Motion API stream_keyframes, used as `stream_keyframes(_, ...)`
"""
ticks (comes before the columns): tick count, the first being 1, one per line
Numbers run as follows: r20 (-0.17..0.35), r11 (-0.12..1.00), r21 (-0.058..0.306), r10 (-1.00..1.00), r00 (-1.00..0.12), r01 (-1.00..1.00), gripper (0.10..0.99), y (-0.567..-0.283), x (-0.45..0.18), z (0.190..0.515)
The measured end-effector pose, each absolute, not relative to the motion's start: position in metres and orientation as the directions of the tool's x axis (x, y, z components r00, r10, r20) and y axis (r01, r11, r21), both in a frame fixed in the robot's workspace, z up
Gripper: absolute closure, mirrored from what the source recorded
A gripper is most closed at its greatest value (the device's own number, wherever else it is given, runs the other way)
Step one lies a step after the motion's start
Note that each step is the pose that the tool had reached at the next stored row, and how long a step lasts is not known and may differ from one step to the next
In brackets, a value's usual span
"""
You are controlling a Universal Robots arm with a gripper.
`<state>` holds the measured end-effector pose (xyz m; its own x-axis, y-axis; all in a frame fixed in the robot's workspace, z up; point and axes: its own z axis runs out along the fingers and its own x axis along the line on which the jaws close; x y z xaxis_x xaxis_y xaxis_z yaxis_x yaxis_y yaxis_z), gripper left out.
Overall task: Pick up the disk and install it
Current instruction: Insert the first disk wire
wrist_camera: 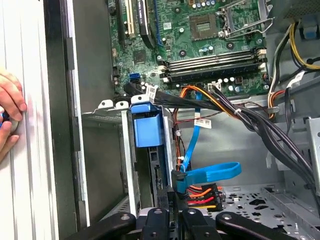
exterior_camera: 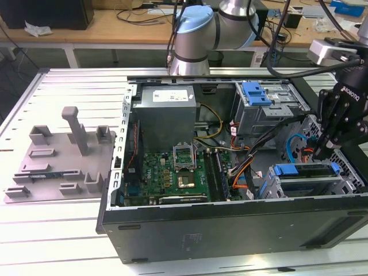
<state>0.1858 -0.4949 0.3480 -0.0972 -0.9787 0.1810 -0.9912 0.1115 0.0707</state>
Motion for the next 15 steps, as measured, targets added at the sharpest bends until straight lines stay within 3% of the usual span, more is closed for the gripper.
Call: stream_keyframes(15,0.177,0.047,0.056,-0.984,-0.036,-0.997,0.922,-0.4993,0.1813,0.3481)
